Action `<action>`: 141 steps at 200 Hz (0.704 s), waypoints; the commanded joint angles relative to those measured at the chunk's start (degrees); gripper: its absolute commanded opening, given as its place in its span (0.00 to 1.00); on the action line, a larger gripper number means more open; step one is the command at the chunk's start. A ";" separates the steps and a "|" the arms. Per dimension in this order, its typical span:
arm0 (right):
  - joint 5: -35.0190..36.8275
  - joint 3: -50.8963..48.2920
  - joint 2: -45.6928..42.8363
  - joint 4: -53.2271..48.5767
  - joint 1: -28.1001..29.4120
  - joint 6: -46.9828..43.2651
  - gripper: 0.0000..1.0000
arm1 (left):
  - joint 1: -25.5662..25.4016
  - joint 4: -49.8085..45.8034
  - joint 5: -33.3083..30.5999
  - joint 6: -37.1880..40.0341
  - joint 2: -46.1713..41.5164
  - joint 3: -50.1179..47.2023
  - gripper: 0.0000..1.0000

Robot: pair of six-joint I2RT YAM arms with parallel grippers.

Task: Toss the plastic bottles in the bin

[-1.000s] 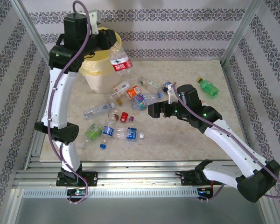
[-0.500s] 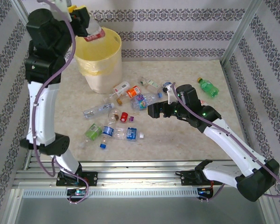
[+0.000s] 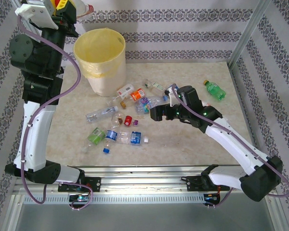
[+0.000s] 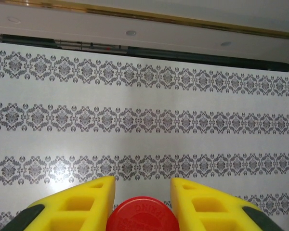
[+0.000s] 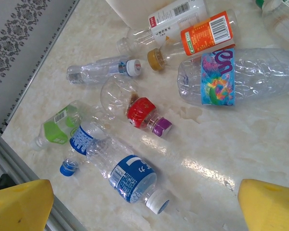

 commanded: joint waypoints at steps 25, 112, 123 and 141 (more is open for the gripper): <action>-1.27 1.93 0.65 0.39 -0.09 -0.63 0.98 | 0.65 3.20 0.85 -0.51 3.09 -0.53 0.00; -7.72 0.41 6.04 -4.47 0.08 0.02 0.98 | 6.91 -15.78 4.50 -14.56 16.99 -6.56 1.00; -9.17 0.26 7.54 -5.19 0.54 -0.53 0.98 | 6.89 -14.83 5.04 -15.31 15.82 -7.16 1.00; -10.24 0.05 9.50 -6.22 1.16 -1.67 0.98 | 6.89 -15.72 5.11 -15.91 14.07 -6.16 1.00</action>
